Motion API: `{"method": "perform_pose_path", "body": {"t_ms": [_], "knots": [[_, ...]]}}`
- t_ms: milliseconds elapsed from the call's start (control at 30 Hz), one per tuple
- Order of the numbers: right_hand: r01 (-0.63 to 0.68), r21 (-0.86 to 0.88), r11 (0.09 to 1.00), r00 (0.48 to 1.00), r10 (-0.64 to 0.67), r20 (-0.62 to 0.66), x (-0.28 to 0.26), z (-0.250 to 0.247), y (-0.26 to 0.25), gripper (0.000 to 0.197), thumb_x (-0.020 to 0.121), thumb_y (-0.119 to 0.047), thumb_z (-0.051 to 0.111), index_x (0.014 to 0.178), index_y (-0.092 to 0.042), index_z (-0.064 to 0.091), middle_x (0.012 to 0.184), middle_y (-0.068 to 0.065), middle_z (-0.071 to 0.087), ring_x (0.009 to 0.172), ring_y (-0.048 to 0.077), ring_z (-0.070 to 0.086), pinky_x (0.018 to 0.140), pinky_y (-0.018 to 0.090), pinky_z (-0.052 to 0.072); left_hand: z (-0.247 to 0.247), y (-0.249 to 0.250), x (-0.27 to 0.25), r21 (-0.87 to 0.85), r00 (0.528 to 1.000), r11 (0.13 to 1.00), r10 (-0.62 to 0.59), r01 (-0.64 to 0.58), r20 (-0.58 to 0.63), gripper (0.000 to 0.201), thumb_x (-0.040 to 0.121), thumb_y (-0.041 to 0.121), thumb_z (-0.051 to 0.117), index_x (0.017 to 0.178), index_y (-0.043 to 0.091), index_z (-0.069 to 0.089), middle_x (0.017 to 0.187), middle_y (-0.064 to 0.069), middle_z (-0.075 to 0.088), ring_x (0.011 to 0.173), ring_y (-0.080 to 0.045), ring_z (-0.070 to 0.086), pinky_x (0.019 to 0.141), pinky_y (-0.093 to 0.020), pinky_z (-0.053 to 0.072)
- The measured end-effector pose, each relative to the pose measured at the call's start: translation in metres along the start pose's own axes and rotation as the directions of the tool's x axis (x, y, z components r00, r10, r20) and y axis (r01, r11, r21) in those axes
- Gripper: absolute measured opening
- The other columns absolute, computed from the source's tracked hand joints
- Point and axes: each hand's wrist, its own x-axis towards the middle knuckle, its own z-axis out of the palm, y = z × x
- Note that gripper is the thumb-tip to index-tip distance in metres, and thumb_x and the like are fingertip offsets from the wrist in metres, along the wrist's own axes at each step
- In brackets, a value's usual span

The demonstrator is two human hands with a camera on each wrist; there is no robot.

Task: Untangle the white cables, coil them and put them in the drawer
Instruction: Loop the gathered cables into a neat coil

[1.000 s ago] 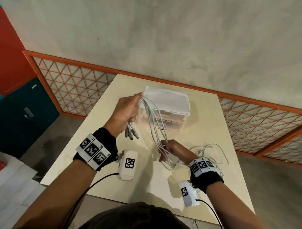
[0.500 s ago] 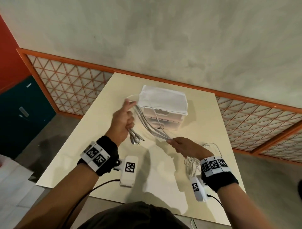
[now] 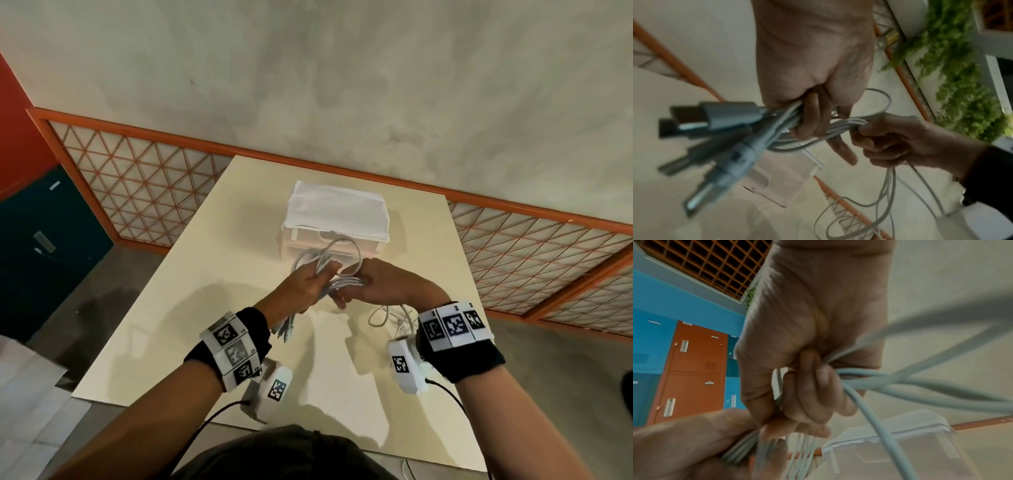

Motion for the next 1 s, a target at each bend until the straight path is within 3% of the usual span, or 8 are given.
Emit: {"method": "perform_pose_path", "body": {"t_ms": [100, 200, 333, 433, 533, 667, 833, 1000], "knots": [[0.014, 0.102, 0.995, 0.995, -0.004, -0.096, -0.001, 0.000, 0.007, 0.003, 0.082, -0.022, 0.069, 0.084, -0.021, 0.069, 0.066, -0.010, 0.063, 0.053, -0.001, 0.053, 0.056, 0.015, 0.042, -0.004, 0.001, 0.002, -0.065, 0.999, 0.997, -0.050, 0.050, 0.005, 0.036, 0.100, 0.041, 0.039, 0.079, 0.021, 0.061, 0.047, 0.007, 0.047, 0.031, -0.001, 0.028, 0.033, -0.017, 0.020], [-0.027, 0.209, 0.978, 0.978, 0.069, -0.195, -0.003, -0.004, 0.031, 0.025, 0.077, -0.024, 0.077, 0.082, -0.008, 0.058, 0.060, 0.004, 0.055, 0.044, 0.012, 0.048, 0.047, 0.019, 0.041, -0.029, 0.011, 0.012, -0.300, 0.981, 0.954, -0.067, 0.010, -0.182, 0.028, 0.099, 0.039, 0.041, 0.092, 0.018, 0.058, 0.047, 0.009, 0.041, 0.031, 0.001, 0.027, 0.029, -0.013, 0.020], [-0.106, 0.231, 0.967, 0.944, 0.171, -0.283, -0.008, -0.003, 0.071, 0.023, 0.075, -0.023, 0.079, 0.069, -0.017, 0.057, 0.060, -0.004, 0.057, 0.055, 0.011, 0.058, 0.064, 0.031, 0.051, -0.068, 0.032, 0.021, -0.460, 0.918, 0.880, -0.081, -0.117, -0.388, 0.029, 0.099, 0.041, 0.043, 0.087, 0.018, 0.056, 0.041, 0.012, 0.033, 0.031, -0.001, 0.023, 0.031, -0.013, 0.017], [-0.131, 0.154, 0.979, 0.933, 0.175, -0.314, -0.008, -0.002, 0.083, 0.024, 0.078, -0.025, 0.076, 0.068, -0.016, 0.056, 0.060, -0.004, 0.058, 0.053, 0.002, 0.055, 0.061, 0.022, 0.041, -0.074, 0.036, 0.023, -0.488, 0.871, 0.850, -0.075, -0.198, -0.485, 0.029, 0.100, 0.039, 0.043, 0.082, 0.018, 0.053, 0.041, 0.012, 0.026, 0.031, -0.001, 0.021, 0.033, -0.013, 0.014], [-0.224, 0.001, 0.975, 0.901, 0.207, -0.382, -0.007, -0.011, 0.091, 0.033, 0.080, -0.036, 0.072, 0.075, -0.006, 0.057, 0.066, 0.003, 0.058, 0.064, 0.017, 0.053, 0.066, 0.031, 0.036, -0.070, 0.035, 0.021, -0.517, 0.845, 0.821, -0.083, -0.243, -0.529, 0.030, 0.100, 0.040, 0.043, 0.080, 0.019, 0.052, 0.039, 0.013, 0.028, 0.031, -0.002, 0.022, 0.034, -0.014, 0.015], [-0.417, -0.162, 0.894, 0.836, 0.308, -0.454, -0.018, -0.031, 0.101, 0.042, 0.069, -0.058, 0.073, 0.068, -0.021, 0.052, 0.070, -0.003, 0.057, 0.082, 0.020, 0.051, 0.086, 0.039, 0.033, -0.076, 0.040, 0.021, -0.520, 0.793, 0.790, -0.072, -0.325, -0.605, 0.031, 0.100, 0.039, 0.042, 0.078, 0.019, 0.050, 0.039, 0.013, 0.030, 0.031, -0.002, 0.023, 0.033, -0.014, 0.016], [-0.219, 0.249, 0.943, 0.915, 0.287, -0.282, -0.026, -0.023, 0.110, 0.042, 0.064, -0.031, 0.085, 0.077, -0.013, 0.049, 0.068, -0.004, 0.049, 0.064, 0.016, 0.045, 0.064, 0.031, 0.033, -0.086, 0.048, 0.026, -0.473, 0.749, 0.794, -0.034, -0.382, -0.662, 0.031, 0.100, 0.039, 0.042, 0.078, 0.019, 0.049, 0.041, 0.013, 0.030, 0.033, -0.002, 0.024, 0.034, -0.014, 0.016], [-0.201, 0.435, 0.878, 0.962, 0.260, -0.082, -0.033, -0.001, 0.119, 0.037, 0.070, -0.044, 0.074, 0.092, -0.018, 0.060, 0.089, -0.005, 0.061, 0.083, 0.012, 0.056, 0.076, 0.026, 0.040, -0.087, 0.045, 0.028, -0.476, 0.716, 0.803, -0.091, -0.358, -0.692, 0.033, 0.100, 0.039, 0.042, 0.075, 0.019, 0.047, 0.038, 0.014, 0.029, 0.032, -0.001, 0.023, 0.034, -0.013, 0.016]]}}
